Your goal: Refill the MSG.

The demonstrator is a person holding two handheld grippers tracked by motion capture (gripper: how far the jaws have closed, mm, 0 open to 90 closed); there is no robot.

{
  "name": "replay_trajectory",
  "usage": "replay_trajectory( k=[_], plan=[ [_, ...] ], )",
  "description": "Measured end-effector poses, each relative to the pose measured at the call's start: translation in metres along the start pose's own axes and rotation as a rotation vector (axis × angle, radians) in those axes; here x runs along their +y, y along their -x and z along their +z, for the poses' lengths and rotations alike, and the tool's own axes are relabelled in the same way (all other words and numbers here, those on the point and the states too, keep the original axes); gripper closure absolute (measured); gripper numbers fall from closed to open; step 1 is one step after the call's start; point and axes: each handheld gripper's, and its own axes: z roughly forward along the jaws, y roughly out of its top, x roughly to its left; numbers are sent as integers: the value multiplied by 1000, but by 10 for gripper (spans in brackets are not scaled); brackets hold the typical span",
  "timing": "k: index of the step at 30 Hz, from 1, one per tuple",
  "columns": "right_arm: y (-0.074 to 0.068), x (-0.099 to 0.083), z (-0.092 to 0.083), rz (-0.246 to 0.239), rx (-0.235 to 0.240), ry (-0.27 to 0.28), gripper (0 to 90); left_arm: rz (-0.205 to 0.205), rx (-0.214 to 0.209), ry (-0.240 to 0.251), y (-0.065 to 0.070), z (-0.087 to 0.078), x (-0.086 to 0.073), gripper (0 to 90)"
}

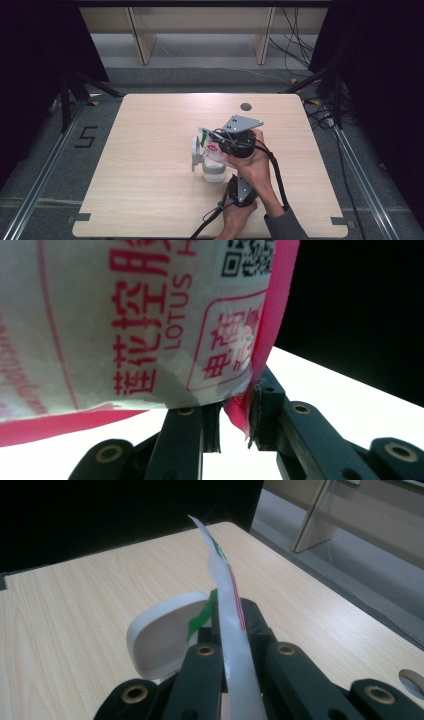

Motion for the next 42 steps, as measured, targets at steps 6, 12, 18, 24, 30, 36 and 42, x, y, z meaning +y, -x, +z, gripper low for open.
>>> replay_trajectory(
  k=[6, 12, 18, 24, 30, 36, 42],
  plan=[
    [-1, 1, -1, 12, 16, -10, 881, 0, 4, 6, 0, 1, 0, 771],
    [0, 2, -3, 5, 7, -5, 880, 2, 6, 13, 1, 1, 2, 770],
    [1, 3, -2, -31, 3, -1, 880, -3, 12, 18, 2, 2, 2, 770],
    [0, 4, 1, -28, 12, -4, 880, -1, 15, 19, 1, 2, 2, 770],
    [0, 4, -1, -28, -2, -4, 880, 0, 14, 19, 2, 2, 2, 770],
    [-2, 3, 0, -2, 9, -13, 880, -3, 14, 17, 2, 2, 2, 770],
    [-2, 3, 0, -5, 2, -7, 880, -6, 11, 17, 2, 2, 3, 770]
  ],
)
